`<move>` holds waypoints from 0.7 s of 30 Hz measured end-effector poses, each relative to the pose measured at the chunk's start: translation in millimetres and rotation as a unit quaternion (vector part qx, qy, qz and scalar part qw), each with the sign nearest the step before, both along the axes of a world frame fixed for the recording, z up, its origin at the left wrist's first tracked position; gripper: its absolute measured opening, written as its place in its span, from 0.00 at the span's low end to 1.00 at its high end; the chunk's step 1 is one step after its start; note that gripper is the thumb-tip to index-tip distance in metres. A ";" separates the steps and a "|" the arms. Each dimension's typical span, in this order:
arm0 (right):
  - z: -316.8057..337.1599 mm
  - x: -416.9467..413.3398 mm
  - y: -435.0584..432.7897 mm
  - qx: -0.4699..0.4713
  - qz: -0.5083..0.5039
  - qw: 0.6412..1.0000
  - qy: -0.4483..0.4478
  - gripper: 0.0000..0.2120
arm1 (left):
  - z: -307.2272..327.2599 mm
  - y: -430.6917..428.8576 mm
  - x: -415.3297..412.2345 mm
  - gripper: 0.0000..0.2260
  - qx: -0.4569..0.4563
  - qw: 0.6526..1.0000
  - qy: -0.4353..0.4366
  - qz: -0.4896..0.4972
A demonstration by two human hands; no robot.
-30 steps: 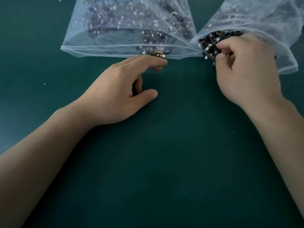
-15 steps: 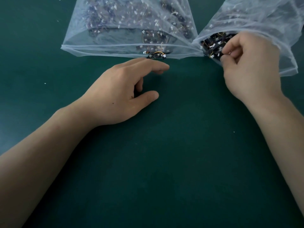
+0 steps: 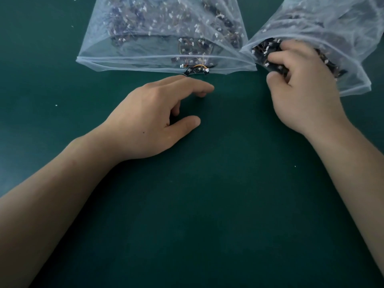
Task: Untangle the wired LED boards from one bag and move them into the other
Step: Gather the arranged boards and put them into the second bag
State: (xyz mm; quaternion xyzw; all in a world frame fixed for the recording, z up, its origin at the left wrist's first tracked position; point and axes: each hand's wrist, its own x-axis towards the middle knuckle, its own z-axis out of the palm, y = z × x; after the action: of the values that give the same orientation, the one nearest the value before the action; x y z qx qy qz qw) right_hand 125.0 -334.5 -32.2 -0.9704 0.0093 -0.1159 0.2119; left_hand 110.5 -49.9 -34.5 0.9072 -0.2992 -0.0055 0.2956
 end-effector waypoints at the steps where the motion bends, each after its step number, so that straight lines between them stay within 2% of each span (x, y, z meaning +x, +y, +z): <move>1: -0.9 -0.3 -0.3 0.017 0.000 1.000 -0.004 0.18 | 0.1 -0.2 -0.1 0.23 0.001 1.000 0.001 0.000; 4: -1.0 -1.5 -0.5 0.055 0.010 0.998 -0.026 0.16 | 0.4 -0.2 -0.1 0.23 0.001 1.000 0.003 0.000; 13: 4.4 -3.2 5.0 0.080 0.013 0.991 -0.108 0.11 | -1.5 0.0 0.8 0.20 0.000 1.000 0.007 0.000; 16: 2.0 -3.1 5.5 0.065 0.039 0.994 -0.083 0.10 | -1.7 -0.5 0.5 0.19 -0.005 1.000 0.009 -0.001; 21: -1.0 -1.3 3.8 0.037 0.053 0.998 -0.024 0.18 | -2.5 0.0 0.6 0.19 -0.008 1.000 0.007 -0.002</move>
State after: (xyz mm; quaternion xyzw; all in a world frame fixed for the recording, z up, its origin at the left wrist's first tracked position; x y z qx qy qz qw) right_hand 123.7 -330.6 -33.2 -0.9578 -0.0426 -0.1278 0.2537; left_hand 111.1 -49.9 -37.0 0.9041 -0.2995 -0.0101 0.3046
